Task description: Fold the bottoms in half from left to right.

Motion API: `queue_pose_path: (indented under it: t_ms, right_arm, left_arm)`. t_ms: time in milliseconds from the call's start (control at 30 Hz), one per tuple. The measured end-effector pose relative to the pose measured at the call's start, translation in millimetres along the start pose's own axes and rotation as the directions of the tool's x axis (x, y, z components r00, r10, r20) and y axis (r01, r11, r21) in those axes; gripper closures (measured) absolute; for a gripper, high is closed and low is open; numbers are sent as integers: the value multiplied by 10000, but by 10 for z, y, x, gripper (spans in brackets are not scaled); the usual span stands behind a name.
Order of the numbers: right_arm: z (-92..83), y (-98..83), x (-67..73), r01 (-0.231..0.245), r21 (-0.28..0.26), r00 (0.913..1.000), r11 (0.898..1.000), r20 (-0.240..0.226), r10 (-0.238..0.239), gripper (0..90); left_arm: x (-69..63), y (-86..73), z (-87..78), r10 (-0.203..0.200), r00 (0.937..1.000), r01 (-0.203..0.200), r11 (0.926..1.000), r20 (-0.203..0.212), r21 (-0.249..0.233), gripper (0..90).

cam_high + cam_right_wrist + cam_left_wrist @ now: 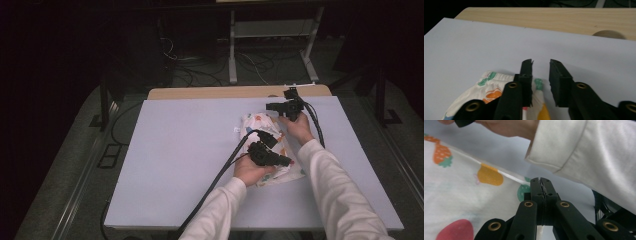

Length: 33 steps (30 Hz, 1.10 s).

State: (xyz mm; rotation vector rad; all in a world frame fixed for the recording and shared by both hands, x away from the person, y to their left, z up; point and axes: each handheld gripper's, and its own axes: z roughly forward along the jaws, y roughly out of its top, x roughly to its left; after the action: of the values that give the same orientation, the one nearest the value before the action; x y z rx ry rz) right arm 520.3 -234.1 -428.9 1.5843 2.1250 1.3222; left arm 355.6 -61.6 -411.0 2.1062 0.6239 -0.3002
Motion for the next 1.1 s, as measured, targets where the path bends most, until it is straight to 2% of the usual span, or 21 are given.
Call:
queue_pose_path:
  t_ms: [100,167,367,433,533,633,867,1100]
  right_arm:
    - [-143,15,-48,-26,-239,9999,9997,158,30,521]
    - [-242,13,-70,-33,-371,9999,9993,95,36,414]
    - [-417,-25,-82,362,-378,9993,9986,-63,-365,179]
    - [-466,-42,-78,541,-433,9985,9976,-103,-546,133]
    - [-528,-73,-66,763,-549,9970,9956,-74,-769,115]
    - [-556,-108,-66,872,-382,9959,9955,-192,-880,0]
    - [-608,-188,-78,900,-296,9953,9955,-318,-909,0]
    - [-649,-221,-124,703,-337,9969,9970,-341,-715,0]
  left_arm:
    - [-33,29,60,17,10000,-17,10000,60,-34,894]
    - [-46,44,99,69,9999,-69,10000,98,-16,894]
    - [-66,67,202,61,9999,-61,10000,154,-11,894]
    - [-58,79,233,73,9999,-74,10000,137,53,894]
    - [-43,90,271,12,9999,-13,10000,108,78,894]
    - [-26,92,313,-19,10000,18,9999,57,106,894]
    - [6,72,395,-120,9999,119,9998,69,175,894]
    - [21,88,470,-139,9999,137,9996,63,238,894]
